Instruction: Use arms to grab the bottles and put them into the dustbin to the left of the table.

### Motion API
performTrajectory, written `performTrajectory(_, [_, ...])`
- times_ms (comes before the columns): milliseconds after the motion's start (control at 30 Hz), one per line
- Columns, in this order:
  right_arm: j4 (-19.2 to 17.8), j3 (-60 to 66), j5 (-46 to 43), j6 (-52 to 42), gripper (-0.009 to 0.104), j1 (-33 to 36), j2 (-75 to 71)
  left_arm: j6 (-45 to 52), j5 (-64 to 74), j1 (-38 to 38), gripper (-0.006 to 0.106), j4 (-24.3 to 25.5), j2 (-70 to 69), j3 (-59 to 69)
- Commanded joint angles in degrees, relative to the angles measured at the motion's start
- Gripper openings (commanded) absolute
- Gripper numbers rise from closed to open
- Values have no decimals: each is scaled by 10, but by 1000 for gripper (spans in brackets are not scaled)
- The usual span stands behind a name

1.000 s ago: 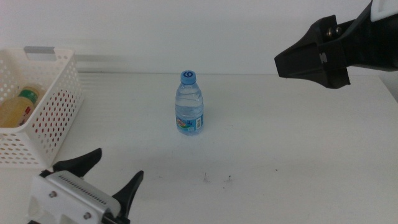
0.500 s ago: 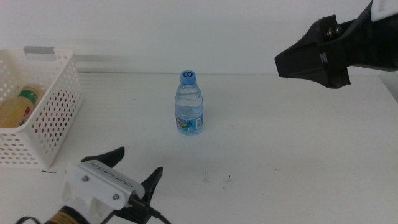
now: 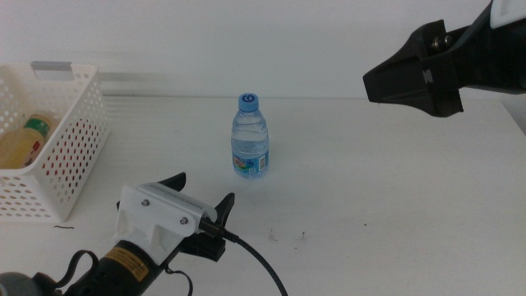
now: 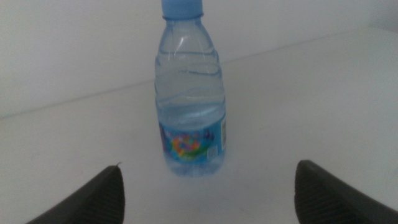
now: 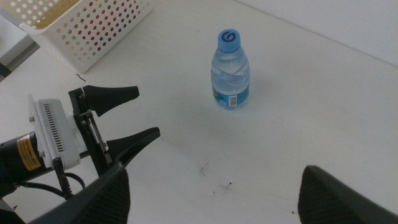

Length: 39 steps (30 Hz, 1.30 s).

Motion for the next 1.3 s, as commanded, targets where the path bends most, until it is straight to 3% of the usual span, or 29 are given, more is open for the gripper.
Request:
performTrajectory(0, [-2, -6, -4, -5, 92, 1, -2, -9, -9, -2, 94, -4, 1, -7])
performTrajectory(433, [-2, -6, -4, -5, 92, 1, -2, -19, 35, 6, 94, 1, 9, -55])
performTrajectory(667, [-2, -6, -4, -5, 92, 1, -2, -100, 77, 86, 94, 174, 72, -149])
performTrajectory(767, [-2, -6, -4, -5, 92, 1, -2, -126, 77, 106, 94, 211, 104, -187])
performTrajectory(1267, [-2, -6, -4, -5, 92, 1, -2, -133, 135, 114, 94, 206, 229, -354])
